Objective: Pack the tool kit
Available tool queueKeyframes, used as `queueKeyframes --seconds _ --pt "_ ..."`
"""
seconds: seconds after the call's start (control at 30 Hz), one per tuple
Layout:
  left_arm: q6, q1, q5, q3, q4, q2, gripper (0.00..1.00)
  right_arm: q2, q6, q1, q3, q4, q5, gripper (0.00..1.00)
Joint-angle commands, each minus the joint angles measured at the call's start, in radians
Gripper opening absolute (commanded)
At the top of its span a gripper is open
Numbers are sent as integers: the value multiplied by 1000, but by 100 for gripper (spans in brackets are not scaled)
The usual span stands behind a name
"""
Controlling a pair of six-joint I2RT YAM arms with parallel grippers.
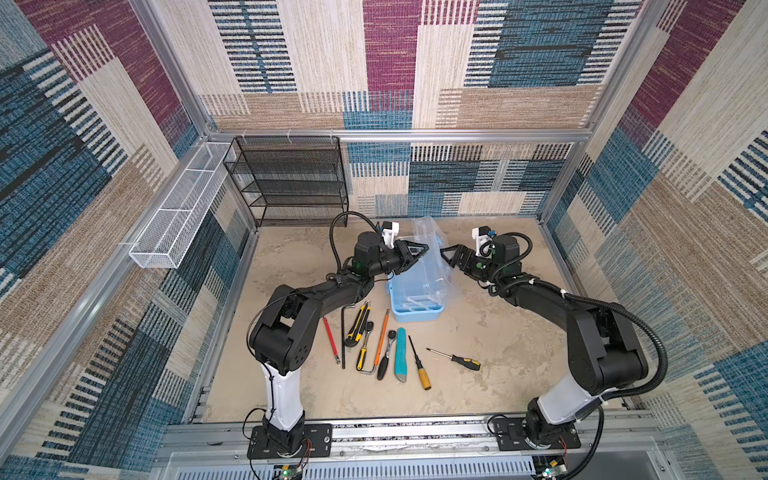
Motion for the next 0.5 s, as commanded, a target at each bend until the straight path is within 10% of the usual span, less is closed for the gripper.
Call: queueKeyframes --seconds 0.0,0.47 --pt "-25 -5 64 7 107 7 28 -15 -55 14 14 -59 -70 100" --pt "-18 2 78 34 68 21 18 -76 -103 -1 31 -169 96 100"
